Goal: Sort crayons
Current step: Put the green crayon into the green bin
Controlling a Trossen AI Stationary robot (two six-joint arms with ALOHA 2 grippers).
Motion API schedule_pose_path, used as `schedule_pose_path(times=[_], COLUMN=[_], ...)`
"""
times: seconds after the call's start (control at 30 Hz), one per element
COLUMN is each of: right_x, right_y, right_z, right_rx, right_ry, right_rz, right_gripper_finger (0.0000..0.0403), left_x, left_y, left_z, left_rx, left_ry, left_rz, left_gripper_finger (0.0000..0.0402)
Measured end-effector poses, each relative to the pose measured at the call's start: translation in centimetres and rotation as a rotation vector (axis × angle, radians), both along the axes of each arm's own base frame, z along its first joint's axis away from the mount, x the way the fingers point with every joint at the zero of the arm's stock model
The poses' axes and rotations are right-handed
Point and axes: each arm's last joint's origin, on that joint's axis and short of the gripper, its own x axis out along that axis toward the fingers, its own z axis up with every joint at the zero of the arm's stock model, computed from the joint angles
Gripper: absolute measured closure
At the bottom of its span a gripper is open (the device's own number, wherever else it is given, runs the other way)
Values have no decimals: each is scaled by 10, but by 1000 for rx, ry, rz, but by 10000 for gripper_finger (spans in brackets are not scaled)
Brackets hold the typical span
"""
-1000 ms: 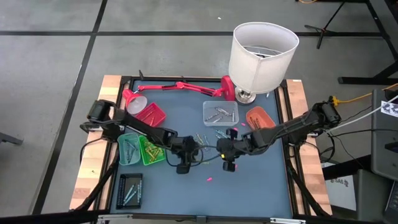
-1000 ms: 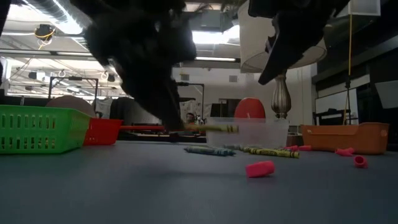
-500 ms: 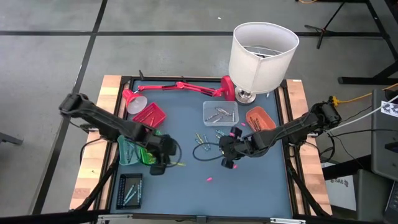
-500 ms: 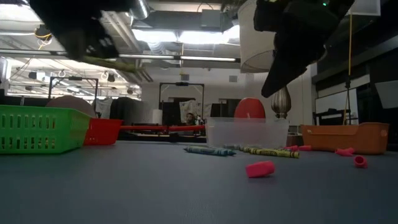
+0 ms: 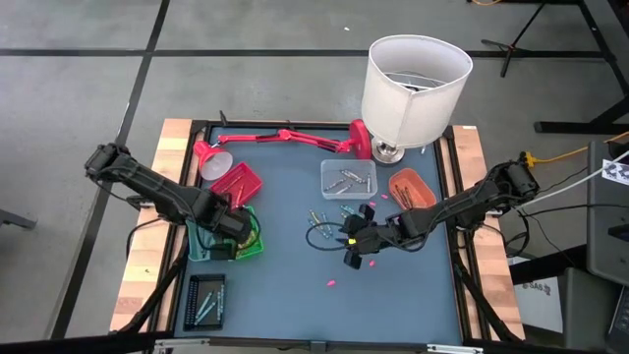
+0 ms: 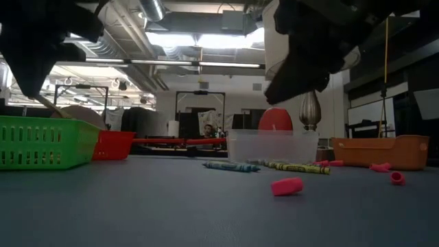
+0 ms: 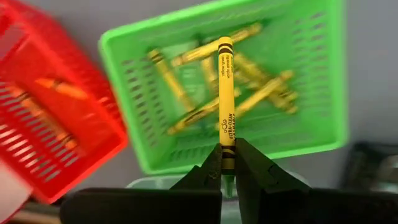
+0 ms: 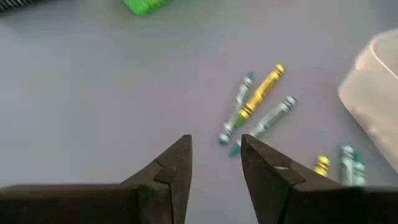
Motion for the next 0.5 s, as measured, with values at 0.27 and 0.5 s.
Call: schedule_pose_path(times=[0.27,0.5], right_x=[7,10], right_y=[1,0], right_z=[6,11], right_rx=[-30,-54], right_ry=[-121,-191], right_rz=[-13,-58], right_gripper_finger=[267,267], left_x=[-6,-7], left_y=[4,4], left_z=[-13,-14], left_rx=[75,78], left_ry=[35,38], left_rz=[1,-6], left_gripper_finger=[395,381])
